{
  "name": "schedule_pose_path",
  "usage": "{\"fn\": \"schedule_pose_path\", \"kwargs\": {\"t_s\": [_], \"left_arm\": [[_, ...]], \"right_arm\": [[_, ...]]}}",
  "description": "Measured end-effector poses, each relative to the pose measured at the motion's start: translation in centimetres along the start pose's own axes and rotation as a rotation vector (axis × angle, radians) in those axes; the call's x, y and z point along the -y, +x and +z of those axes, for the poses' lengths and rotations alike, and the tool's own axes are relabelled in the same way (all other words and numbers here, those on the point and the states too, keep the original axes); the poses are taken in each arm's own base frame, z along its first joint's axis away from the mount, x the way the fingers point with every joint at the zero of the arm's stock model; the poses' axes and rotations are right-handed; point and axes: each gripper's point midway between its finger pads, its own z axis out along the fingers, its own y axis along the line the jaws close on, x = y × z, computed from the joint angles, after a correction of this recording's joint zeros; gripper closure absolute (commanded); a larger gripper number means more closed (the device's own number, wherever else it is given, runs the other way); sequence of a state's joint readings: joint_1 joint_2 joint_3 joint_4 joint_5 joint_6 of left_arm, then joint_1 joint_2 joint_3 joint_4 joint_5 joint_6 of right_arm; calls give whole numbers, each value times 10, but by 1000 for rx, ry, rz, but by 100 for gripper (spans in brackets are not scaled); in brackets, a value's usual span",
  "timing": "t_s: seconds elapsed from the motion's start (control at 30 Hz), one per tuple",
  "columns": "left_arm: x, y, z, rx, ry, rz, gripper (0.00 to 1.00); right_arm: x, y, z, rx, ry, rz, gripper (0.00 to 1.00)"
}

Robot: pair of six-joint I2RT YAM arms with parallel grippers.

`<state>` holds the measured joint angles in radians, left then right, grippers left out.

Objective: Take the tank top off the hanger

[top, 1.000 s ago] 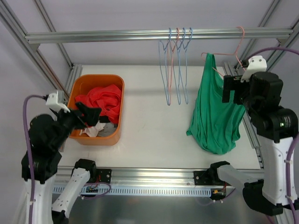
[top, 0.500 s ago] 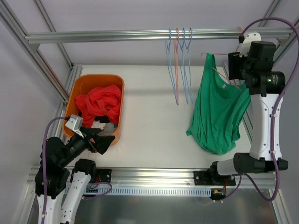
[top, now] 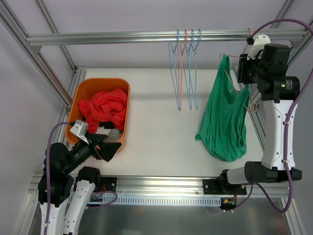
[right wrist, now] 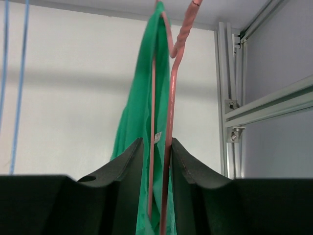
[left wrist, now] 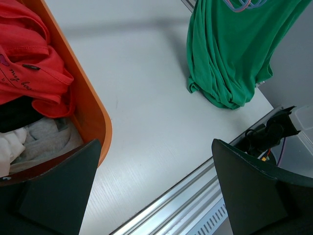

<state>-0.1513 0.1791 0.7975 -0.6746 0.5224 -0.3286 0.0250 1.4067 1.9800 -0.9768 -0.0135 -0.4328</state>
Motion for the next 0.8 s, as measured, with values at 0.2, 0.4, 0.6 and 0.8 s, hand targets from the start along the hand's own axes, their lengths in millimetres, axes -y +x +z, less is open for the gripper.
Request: {"fn": "schedule_pose_path", "kwargs": {"t_s": [0.2,0.4,0.6,0.8], "left_arm": [[0,-1,0,4,1,2,1],[0,0,1,2,1,1,1],[-1,1,1,0,-1,-1,1],[-1,1,1,-2,-1,-2,1]], "right_arm": [[-10,7,3,14,-13,89,100],[-24,5,16,33,-55,162,100],[-37,-8,20,116,-111,212,100],[-42,-20,9,232,-138,240,100]]}}
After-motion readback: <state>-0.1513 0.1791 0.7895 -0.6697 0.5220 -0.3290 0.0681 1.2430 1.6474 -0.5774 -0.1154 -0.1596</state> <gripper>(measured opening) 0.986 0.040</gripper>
